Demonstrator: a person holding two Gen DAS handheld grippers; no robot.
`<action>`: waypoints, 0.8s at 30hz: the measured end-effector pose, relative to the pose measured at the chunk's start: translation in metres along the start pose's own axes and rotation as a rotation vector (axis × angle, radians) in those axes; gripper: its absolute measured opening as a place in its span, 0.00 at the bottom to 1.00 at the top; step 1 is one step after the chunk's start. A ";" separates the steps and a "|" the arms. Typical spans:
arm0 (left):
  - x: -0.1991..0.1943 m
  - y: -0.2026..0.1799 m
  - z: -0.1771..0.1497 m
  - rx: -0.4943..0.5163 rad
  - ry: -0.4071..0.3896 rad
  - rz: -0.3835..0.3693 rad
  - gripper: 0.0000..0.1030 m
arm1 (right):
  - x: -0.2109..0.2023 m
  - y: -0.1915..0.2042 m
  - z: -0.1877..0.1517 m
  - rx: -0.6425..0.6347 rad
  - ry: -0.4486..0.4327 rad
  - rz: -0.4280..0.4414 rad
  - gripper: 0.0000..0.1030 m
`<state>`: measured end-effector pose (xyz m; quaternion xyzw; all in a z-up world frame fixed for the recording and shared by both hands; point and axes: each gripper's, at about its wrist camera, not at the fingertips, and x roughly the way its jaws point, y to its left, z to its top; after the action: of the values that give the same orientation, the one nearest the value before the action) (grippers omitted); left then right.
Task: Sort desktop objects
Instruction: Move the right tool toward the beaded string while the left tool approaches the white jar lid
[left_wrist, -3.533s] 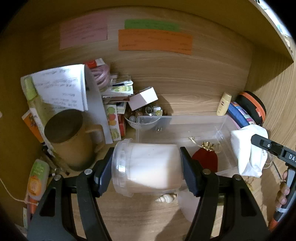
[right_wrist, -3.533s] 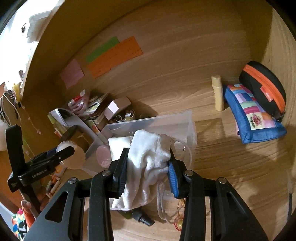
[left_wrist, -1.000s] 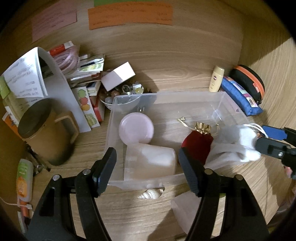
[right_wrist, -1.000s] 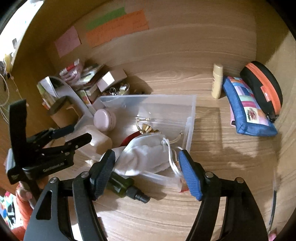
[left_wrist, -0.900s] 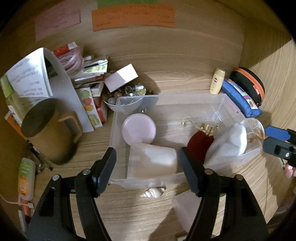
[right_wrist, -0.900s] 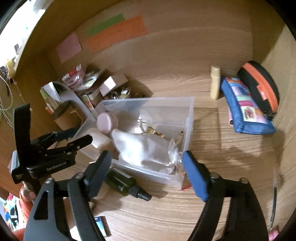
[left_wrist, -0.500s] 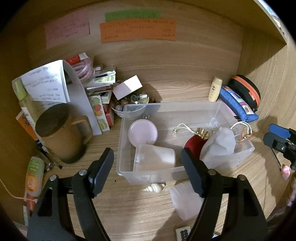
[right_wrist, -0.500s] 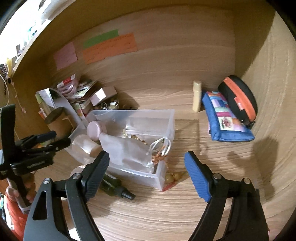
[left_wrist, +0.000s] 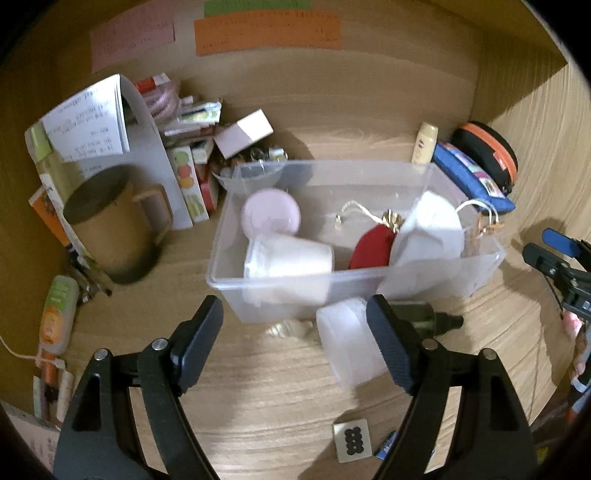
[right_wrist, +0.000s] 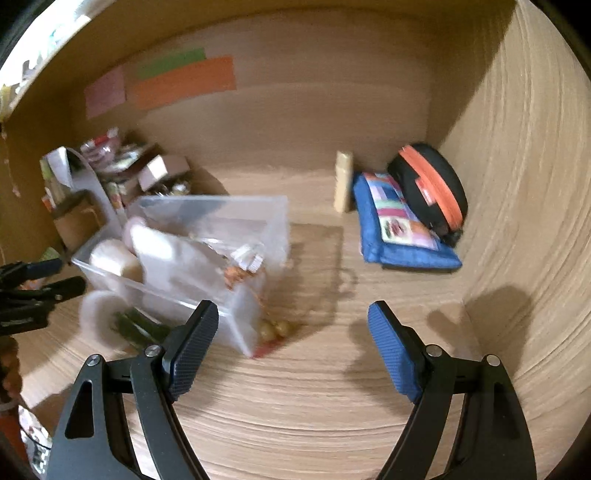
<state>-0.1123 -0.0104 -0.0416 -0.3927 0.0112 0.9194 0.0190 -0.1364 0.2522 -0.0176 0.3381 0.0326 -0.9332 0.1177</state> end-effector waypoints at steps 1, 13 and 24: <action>0.002 -0.001 -0.002 -0.002 0.006 -0.001 0.78 | 0.006 -0.005 -0.003 0.004 0.016 -0.009 0.79; -0.001 -0.008 -0.011 -0.031 0.006 -0.037 0.81 | 0.058 -0.016 -0.016 -0.030 0.161 0.033 0.78; -0.003 -0.024 -0.015 0.002 0.024 -0.072 0.81 | 0.077 -0.006 -0.015 -0.108 0.195 0.067 0.71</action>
<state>-0.0985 0.0131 -0.0498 -0.4038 -0.0018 0.9133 0.0525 -0.1859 0.2446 -0.0782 0.4214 0.0829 -0.8883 0.1629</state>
